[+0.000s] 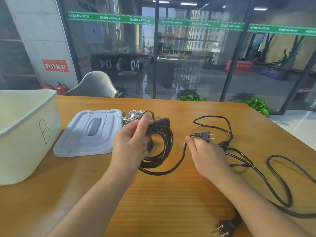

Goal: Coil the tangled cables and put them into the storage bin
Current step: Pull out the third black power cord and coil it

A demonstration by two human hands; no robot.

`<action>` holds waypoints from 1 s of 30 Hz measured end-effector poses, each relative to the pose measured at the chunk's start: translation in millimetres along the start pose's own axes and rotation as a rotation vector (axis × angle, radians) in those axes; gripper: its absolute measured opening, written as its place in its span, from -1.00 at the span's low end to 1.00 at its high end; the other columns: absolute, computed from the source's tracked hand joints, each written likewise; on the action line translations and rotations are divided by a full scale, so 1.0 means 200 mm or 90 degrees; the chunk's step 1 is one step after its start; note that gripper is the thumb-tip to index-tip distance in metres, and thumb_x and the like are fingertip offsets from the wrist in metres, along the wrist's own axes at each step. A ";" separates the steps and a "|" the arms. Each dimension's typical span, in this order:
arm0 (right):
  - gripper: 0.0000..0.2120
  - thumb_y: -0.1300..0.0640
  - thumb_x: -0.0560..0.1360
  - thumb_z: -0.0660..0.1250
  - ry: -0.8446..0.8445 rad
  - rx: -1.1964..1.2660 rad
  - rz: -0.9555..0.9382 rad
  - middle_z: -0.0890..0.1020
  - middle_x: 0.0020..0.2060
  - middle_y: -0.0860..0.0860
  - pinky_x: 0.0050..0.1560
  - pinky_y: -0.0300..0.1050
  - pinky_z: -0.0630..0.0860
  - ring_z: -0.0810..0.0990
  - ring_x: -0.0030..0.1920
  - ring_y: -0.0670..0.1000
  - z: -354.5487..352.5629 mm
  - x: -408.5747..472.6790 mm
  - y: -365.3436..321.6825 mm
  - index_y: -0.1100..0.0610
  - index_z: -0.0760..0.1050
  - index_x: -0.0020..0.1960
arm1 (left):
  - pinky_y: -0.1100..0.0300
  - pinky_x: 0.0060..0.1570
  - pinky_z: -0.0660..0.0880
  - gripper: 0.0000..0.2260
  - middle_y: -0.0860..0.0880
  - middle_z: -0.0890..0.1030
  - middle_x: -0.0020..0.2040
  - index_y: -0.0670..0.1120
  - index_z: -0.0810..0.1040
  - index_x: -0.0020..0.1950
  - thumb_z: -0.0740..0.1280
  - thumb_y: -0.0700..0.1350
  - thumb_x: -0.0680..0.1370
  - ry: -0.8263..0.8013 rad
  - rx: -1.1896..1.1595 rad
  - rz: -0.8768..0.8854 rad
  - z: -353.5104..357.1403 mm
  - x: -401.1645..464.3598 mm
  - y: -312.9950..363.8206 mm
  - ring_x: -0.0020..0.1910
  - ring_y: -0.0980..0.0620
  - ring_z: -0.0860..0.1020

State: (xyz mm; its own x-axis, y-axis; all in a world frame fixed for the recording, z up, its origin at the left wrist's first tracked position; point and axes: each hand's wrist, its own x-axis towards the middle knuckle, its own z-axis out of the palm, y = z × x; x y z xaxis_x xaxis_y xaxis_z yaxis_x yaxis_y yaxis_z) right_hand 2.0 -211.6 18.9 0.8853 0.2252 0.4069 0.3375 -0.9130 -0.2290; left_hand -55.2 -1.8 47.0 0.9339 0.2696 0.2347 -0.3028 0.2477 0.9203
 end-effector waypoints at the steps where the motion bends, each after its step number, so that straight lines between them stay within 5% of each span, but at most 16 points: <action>1: -0.25 -0.24 0.62 -0.34 0.002 -0.019 -0.004 0.53 -0.47 -0.08 -0.33 -0.04 0.57 0.57 -0.42 -0.07 0.00 0.00 0.00 0.00 0.61 -0.07 | 0.28 -0.55 0.17 -0.72 -0.03 0.25 -0.36 -0.05 0.73 0.05 0.34 0.12 0.65 0.003 -0.004 0.000 -0.01 0.01 0.01 -0.50 0.10 0.17; 3: -0.36 -0.18 0.68 -0.19 -0.003 0.018 0.001 0.54 -0.46 -0.04 -0.28 -0.03 0.58 0.58 -0.38 -0.04 0.01 0.00 0.00 -0.02 0.64 -0.06 | 0.29 -0.55 0.20 -0.72 0.00 0.28 -0.38 -0.04 0.73 0.06 0.33 0.12 0.65 0.004 -0.004 -0.002 -0.02 0.01 0.02 -0.50 0.11 0.18; 7: -0.74 -0.06 0.72 0.15 -0.063 0.434 0.074 0.65 -0.22 -0.13 -0.36 -0.20 0.59 0.64 -0.29 -0.09 0.04 0.00 -0.04 -0.12 0.61 0.17 | 0.29 -0.55 0.21 -0.72 0.01 0.31 -0.39 -0.02 0.73 0.03 0.32 0.12 0.66 0.001 0.005 -0.009 -0.01 0.00 0.02 -0.51 0.11 0.20; 11: -0.86 -0.02 0.69 0.27 -0.071 0.527 0.115 0.72 -0.08 -0.13 -0.39 -0.19 0.61 0.71 -0.21 -0.11 0.06 0.01 -0.05 -0.15 0.50 0.24 | 0.29 -0.54 0.20 -0.73 0.01 0.32 -0.39 0.00 0.73 0.03 0.32 0.13 0.65 0.002 0.019 -0.009 -0.01 0.00 0.03 -0.50 0.10 0.20; 13: -0.82 0.01 0.70 0.25 -0.079 0.511 0.116 0.73 -0.13 -0.14 -0.38 -0.18 0.61 0.70 -0.25 -0.09 0.07 0.02 -0.02 -0.19 0.45 0.27 | 0.29 -0.54 0.20 -0.73 -0.01 0.31 -0.38 0.01 0.73 0.02 0.33 0.13 0.65 -0.003 0.023 -0.011 -0.01 0.00 0.03 -0.50 0.10 0.20; 18: -0.59 -0.08 0.69 0.24 -0.077 0.150 -0.023 0.57 -0.39 -0.15 -0.39 -0.28 0.36 0.53 -0.38 -0.11 0.10 0.03 0.04 -0.23 0.36 0.53 | 0.28 -0.55 0.19 -0.73 -0.06 0.26 -0.35 -0.05 0.73 0.04 0.33 0.10 0.66 -0.014 0.035 -0.023 0.00 0.00 0.00 -0.49 0.08 0.19; 21: -0.67 -0.15 0.68 0.23 -0.089 0.042 -0.036 0.41 -0.46 -0.20 -0.34 -0.23 0.34 0.48 -0.31 -0.16 0.10 0.03 0.03 -0.17 0.54 0.40 | 0.27 -0.54 0.17 -0.73 -0.06 0.26 -0.35 -0.05 0.72 0.02 0.33 0.09 0.66 -0.010 0.048 -0.032 0.00 0.00 -0.02 -0.49 0.09 0.19; 24: -0.72 -0.26 0.68 0.12 -0.084 0.053 -0.033 0.58 -0.41 -0.18 -0.36 -0.17 0.49 0.57 -0.35 -0.17 0.09 0.02 0.01 -0.21 0.57 0.15 | 0.22 -0.50 0.13 -0.75 -0.06 0.25 -0.34 -0.02 0.72 -0.02 0.34 0.08 0.66 -0.002 0.062 -0.039 0.00 -0.01 -0.04 -0.49 0.09 0.19; 27: -0.70 -0.34 0.65 0.08 -0.078 0.268 0.008 0.67 -0.27 -0.25 -0.36 -0.23 0.55 0.64 -0.30 -0.15 0.07 0.00 0.00 -0.24 0.50 -0.01 | 0.23 -0.51 0.15 -0.76 -0.03 0.28 -0.36 0.01 0.73 -0.01 0.33 0.09 0.66 0.001 0.068 -0.042 -0.01 0.00 -0.05 -0.49 0.10 0.21; 30: -0.93 -0.09 0.67 0.29 -0.044 0.505 0.044 0.69 -0.20 -0.15 -0.32 -0.21 0.62 0.67 -0.24 -0.07 0.07 0.00 -0.02 -0.15 0.50 0.02 | 0.22 -0.50 0.15 -0.76 -0.01 0.30 -0.38 0.01 0.72 0.01 0.33 0.10 0.67 -0.004 0.066 -0.040 -0.01 0.00 -0.05 -0.49 0.10 0.20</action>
State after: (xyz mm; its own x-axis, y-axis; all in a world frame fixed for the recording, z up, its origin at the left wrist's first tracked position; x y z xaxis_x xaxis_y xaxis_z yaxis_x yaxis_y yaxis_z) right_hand 4.7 -202.5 7.5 0.9217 0.2203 0.3191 0.3848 -0.4178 -0.8230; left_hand -52.7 -2.2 37.2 0.9517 0.2511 0.1768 -0.2223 0.1664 0.9607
